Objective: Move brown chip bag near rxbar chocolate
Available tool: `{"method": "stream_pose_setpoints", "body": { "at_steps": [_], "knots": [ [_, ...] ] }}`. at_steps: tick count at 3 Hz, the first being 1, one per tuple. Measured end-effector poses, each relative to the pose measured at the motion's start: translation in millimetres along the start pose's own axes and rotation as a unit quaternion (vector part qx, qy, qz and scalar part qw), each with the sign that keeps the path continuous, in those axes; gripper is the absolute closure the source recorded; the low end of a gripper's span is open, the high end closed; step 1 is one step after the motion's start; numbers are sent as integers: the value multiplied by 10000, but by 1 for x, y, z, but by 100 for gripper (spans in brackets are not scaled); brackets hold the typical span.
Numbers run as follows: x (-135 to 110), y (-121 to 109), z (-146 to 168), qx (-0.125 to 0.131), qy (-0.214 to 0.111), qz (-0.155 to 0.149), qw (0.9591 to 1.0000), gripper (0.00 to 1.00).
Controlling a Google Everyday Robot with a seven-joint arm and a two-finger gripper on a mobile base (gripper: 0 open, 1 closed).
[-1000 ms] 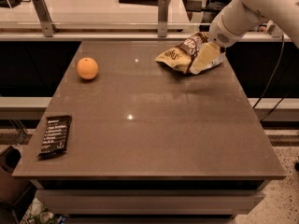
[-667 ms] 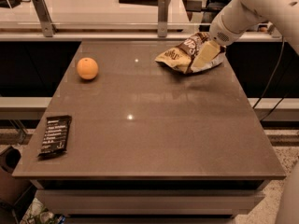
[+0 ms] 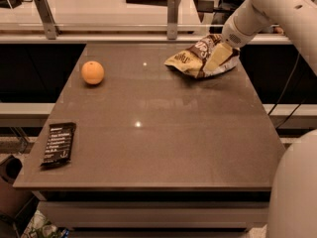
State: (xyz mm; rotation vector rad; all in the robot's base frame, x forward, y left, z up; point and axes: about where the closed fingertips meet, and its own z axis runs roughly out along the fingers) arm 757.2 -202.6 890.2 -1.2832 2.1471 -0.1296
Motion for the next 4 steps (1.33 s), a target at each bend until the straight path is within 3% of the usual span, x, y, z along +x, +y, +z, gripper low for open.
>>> {"method": "stream_pose_setpoints", "body": {
  "at_steps": [2, 4],
  "knots": [
    [-5, -4, 28, -195, -61, 26, 9998, 0],
    [-13, 6, 53, -510, -284, -3, 9983, 40]
  ]
}}
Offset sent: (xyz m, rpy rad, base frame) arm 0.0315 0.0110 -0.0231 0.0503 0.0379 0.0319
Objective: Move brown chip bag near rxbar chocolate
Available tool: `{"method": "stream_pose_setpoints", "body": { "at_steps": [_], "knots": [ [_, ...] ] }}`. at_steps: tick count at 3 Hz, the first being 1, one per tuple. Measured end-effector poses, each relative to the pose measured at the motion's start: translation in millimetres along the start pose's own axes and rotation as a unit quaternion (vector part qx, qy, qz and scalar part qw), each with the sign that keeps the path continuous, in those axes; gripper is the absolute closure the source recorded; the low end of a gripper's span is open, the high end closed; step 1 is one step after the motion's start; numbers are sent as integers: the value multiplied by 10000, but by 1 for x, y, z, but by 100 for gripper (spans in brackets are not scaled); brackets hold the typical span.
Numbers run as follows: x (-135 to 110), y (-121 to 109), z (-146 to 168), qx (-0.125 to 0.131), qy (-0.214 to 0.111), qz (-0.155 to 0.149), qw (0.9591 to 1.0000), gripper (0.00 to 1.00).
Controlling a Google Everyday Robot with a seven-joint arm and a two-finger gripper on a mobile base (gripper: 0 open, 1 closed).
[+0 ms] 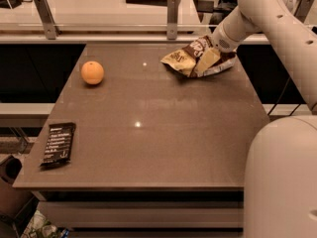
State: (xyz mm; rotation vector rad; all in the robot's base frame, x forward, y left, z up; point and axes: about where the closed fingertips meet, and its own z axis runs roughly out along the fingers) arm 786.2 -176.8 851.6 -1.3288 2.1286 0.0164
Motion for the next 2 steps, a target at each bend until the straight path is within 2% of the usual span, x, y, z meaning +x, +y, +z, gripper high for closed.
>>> {"method": "stream_pose_setpoints", "body": {
  "at_steps": [2],
  "knots": [
    [-1, 1, 2, -20, 12, -1, 10000, 87]
  ]
}}
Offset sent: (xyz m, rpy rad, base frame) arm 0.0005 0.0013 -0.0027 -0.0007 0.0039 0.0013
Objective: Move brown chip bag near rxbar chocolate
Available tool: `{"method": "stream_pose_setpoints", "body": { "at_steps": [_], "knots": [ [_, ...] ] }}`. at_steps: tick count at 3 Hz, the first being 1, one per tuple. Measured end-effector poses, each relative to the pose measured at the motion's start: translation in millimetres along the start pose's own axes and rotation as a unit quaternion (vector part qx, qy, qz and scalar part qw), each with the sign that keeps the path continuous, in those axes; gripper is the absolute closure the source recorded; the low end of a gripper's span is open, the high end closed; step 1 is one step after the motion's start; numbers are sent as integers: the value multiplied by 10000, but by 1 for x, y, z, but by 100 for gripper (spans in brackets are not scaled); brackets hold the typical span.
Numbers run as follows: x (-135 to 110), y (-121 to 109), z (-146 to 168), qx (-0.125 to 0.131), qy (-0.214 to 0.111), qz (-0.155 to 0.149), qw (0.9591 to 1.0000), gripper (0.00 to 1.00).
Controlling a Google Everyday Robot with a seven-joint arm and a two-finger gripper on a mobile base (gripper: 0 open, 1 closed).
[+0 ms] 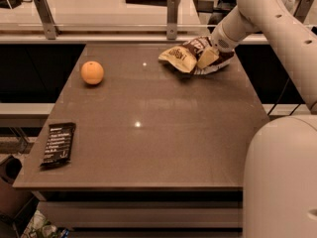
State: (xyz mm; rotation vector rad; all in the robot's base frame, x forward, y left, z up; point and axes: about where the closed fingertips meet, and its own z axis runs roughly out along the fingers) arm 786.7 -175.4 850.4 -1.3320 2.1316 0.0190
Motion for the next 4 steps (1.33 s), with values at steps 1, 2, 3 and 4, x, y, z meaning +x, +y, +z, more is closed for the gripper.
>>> {"method": "stream_pose_setpoints", "body": {
  "at_steps": [1, 2, 3, 4],
  "knots": [
    [-1, 0, -1, -1, 0, 0, 10000, 100],
    [-1, 0, -1, -1, 0, -1, 10000, 100],
    [-6, -4, -19, 47, -59, -84, 9999, 100],
    [-9, -7, -37, 124, -139, -136, 9997, 100]
  ]
}}
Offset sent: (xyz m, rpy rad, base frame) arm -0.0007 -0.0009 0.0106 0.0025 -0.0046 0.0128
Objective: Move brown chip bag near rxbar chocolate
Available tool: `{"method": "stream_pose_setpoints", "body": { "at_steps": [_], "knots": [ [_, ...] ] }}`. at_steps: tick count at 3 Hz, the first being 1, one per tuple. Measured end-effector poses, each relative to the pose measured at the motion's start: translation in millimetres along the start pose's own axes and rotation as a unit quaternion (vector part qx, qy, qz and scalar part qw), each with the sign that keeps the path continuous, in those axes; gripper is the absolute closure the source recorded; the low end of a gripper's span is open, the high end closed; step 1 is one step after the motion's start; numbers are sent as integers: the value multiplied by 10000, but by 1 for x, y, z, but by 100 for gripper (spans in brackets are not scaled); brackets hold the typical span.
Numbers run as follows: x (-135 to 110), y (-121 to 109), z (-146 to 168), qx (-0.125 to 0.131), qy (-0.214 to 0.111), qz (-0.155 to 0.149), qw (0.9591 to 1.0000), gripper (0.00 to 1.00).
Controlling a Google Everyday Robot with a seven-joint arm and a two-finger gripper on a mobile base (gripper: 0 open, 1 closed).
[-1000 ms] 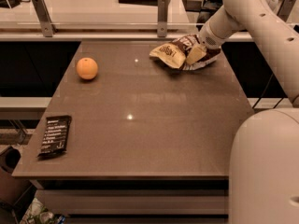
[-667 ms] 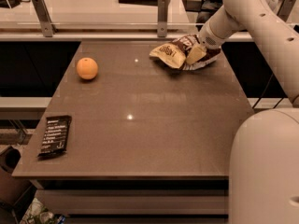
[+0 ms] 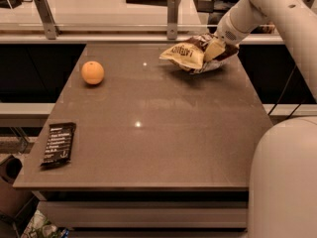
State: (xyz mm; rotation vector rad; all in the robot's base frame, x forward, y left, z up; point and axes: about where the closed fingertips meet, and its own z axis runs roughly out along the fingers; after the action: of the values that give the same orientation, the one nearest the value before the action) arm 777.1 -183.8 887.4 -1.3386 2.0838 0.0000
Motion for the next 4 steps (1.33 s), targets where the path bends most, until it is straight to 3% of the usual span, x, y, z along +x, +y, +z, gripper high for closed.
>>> {"method": "stream_pose_setpoints", "body": {
  "at_steps": [1, 2, 3, 4],
  "knots": [
    [-4, 0, -12, -19, -140, -56, 9999, 100],
    [-13, 10, -26, -260, -465, -212, 9984, 100],
    [-29, 29, -43, -668, -747, -557, 9934, 100],
    [-43, 54, -62, -1086, -840, -956, 9859, 100]
  ]
}}
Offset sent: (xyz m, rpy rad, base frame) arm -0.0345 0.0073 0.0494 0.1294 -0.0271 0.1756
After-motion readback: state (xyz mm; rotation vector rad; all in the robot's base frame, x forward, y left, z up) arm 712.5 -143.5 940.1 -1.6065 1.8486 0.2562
